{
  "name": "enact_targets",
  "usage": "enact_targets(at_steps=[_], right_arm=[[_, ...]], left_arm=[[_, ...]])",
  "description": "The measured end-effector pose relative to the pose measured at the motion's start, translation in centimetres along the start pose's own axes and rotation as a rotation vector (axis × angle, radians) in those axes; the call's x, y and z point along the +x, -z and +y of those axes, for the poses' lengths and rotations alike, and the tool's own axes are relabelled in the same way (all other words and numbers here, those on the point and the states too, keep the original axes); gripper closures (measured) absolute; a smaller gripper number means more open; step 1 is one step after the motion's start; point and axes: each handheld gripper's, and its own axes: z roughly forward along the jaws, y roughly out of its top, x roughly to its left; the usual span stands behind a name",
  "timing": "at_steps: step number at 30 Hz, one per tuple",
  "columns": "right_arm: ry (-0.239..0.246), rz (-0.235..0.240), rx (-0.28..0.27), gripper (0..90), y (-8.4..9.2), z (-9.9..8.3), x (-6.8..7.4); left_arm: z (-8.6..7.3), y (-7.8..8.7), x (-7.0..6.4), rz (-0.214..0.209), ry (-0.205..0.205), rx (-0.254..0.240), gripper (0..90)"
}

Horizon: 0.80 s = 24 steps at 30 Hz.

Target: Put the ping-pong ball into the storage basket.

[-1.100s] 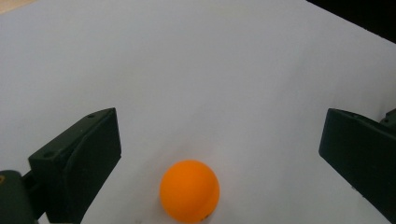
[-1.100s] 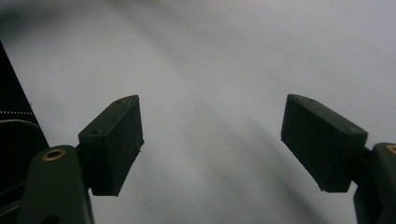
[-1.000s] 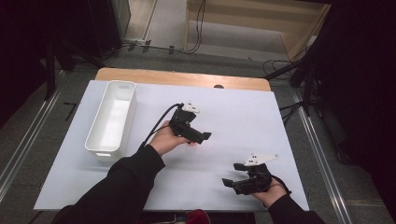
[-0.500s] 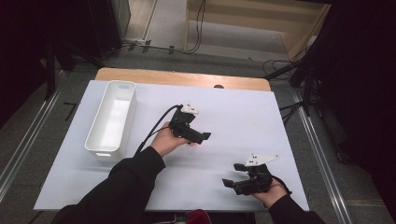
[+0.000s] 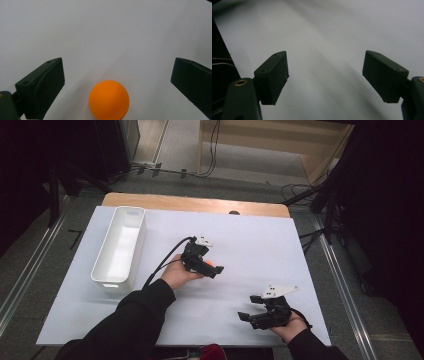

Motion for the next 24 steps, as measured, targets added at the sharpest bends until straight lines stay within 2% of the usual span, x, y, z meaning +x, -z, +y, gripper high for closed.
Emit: enact_targets(at_steps=[5, 6, 12, 18, 21, 24], right_arm=[[0.003, 0.000, 0.000, 19.6, 0.0, 0.0, 0.0], [0.003, 0.000, 0.000, 19.6, 0.0, 0.0, 0.0], [-0.001, -0.001, 0.003, 19.6, 0.0, 0.0, 0.1], [0.007, -0.003, 0.002, 19.5, 0.0, 0.0, 0.0], [0.006, -0.005, 0.001, 19.5, 0.0, 0.0, -0.1], [0.007, -0.002, 0.001, 19.5, 0.0, 0.0, 0.0]], left_arm=[[-0.3, -0.1, 0.1, 0.012, -0.011, 0.003, 0.0], [-0.5, 0.0, 0.0, 0.014, -0.007, -0.007, 0.0], [-1.4, -0.2, 0.3, 0.008, 0.005, 0.009, 0.0], [-2.0, -0.5, 0.6, 0.007, 0.018, 0.041, 0.0], [-2.3, -0.8, 0.7, 0.033, 0.010, 0.044, 0.0], [-2.6, -1.0, 1.0, 0.042, 0.011, 0.078, 0.0]])
